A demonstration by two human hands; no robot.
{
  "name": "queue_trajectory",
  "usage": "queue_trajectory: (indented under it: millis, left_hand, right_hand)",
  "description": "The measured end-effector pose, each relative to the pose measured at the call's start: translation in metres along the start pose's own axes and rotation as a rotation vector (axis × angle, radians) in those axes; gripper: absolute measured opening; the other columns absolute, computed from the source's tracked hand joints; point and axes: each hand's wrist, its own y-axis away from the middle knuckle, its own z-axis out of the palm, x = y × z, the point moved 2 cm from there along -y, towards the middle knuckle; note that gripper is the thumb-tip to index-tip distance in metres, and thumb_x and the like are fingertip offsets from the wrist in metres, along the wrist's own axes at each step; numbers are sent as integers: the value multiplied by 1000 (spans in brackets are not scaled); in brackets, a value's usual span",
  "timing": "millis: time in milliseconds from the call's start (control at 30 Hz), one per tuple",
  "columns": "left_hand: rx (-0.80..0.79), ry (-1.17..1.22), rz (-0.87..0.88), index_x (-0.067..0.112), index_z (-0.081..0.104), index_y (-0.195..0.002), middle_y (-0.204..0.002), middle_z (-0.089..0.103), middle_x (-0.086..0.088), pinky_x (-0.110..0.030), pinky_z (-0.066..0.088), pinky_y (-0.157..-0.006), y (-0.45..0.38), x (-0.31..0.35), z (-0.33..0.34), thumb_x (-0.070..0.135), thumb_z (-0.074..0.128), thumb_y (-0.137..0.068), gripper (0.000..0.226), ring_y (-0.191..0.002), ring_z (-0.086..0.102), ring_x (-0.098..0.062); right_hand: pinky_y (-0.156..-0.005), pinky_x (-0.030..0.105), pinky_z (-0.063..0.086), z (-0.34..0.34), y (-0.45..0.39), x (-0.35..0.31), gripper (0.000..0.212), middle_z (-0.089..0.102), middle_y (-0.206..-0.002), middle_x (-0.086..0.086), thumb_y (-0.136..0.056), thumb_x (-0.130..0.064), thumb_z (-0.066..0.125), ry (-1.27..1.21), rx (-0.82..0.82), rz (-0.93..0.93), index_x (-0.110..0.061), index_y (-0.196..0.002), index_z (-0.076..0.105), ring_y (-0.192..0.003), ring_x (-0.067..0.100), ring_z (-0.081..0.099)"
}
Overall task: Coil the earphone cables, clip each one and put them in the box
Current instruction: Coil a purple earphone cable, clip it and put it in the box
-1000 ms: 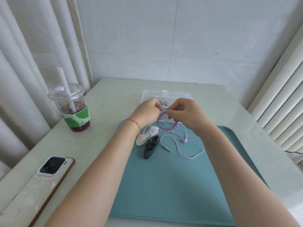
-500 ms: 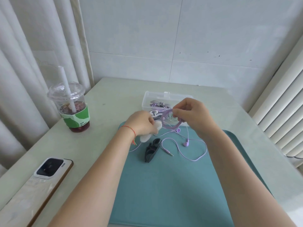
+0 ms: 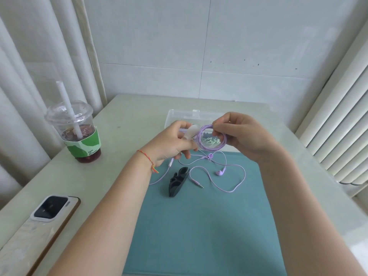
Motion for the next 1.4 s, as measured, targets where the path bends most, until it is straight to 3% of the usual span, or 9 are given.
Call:
queue_trajectory:
  millis: [233, 367, 533, 867, 967, 1067, 1133, 1267, 1400]
  left_hand:
    - [81, 40, -101, 11, 61, -103, -71, 64, -6, -30, 34, -58, -7, -4, -7, 33, 43, -93, 29, -55, 51, -19]
    - [-40, -99, -117, 13, 66, -91, -69, 61, -8, -29, 32, -56, -5, -3, 7, 59, 24, -95, 62, -58, 49, -18]
    - [-68, -134, -135, 29, 61, -63, -66, 63, -4, -29, 27, -54, -1, 0, 16, 60, 19, -98, 63, -58, 45, -16]
    - [-109, -210, -91, 29, 62, -68, -75, 57, -13, -31, 32, -57, -2, 0, 18, 60, 25, -96, 56, -63, 47, -22]
    - [-78, -269, -62, 20, 61, -78, -67, 56, 1, -23, 39, -53, -3, 4, 21, 44, 30, -101, 45, -54, 48, -13]
    - [-31, -342, 6, 28, 55, -62, -59, 48, 2, -25, 40, -56, -5, 7, 23, 35, 36, -101, 44, -56, 49, -16]
    - [-9, -352, 28, 33, 57, -56, -58, 47, 2, -29, 40, -59, -5, 6, 23, 34, 36, -100, 49, -57, 49, -15]
    - [75, -342, 65, 17, 57, -76, -59, 51, 3, -42, 44, -67, -3, 4, 24, 46, 34, -88, 39, -60, 51, -20]
    - [129, -428, 144, 29, 50, -63, -58, 51, 12, -36, 41, -70, 1, 5, 25, 42, 32, -92, 37, -67, 51, -20]
  right_hand:
    - [-57, 19, 48, -2, 7, -2, 9, 64, -69, 8, -89, 5, 58, 140, -178, 48, -2, -83, 59, -60, 13, 57]
    - [-65, 25, 48, 14, 4, 4, 6, 67, -74, 11, -89, 4, 61, 216, -187, 12, -2, -86, 62, -69, 20, 58]
    - [-71, 33, 48, 24, 3, 6, 5, 72, -79, 12, -86, -2, 67, 347, -160, -56, -1, -87, 63, -75, 25, 60]
    - [-61, 20, 49, 25, 4, -1, 5, 71, -71, 1, -83, -6, 70, 592, -76, -88, -6, -84, 65, -58, 9, 60]
    - [-58, 17, 46, 24, 3, -1, 6, 68, -66, -5, -81, -9, 70, 697, -55, -90, -12, -81, 65, -55, 3, 57]
    - [-52, 12, 40, 23, 2, -2, 11, 64, -65, -10, -80, -11, 69, 798, -14, -104, -20, -76, 64, -52, -1, 50]
    - [-56, 15, 43, 21, 2, -2, 9, 67, -68, -7, -81, -12, 69, 777, 4, -92, -18, -77, 64, -55, 2, 54]
    - [-66, 28, 50, 14, 3, -2, 7, 72, -72, 1, -82, -13, 71, 632, 9, -28, -7, -83, 67, -56, 9, 58]
    - [-68, 32, 49, 7, 3, -1, 8, 70, -71, 5, -84, -6, 69, 532, -26, -7, 0, -88, 65, -58, 13, 56]
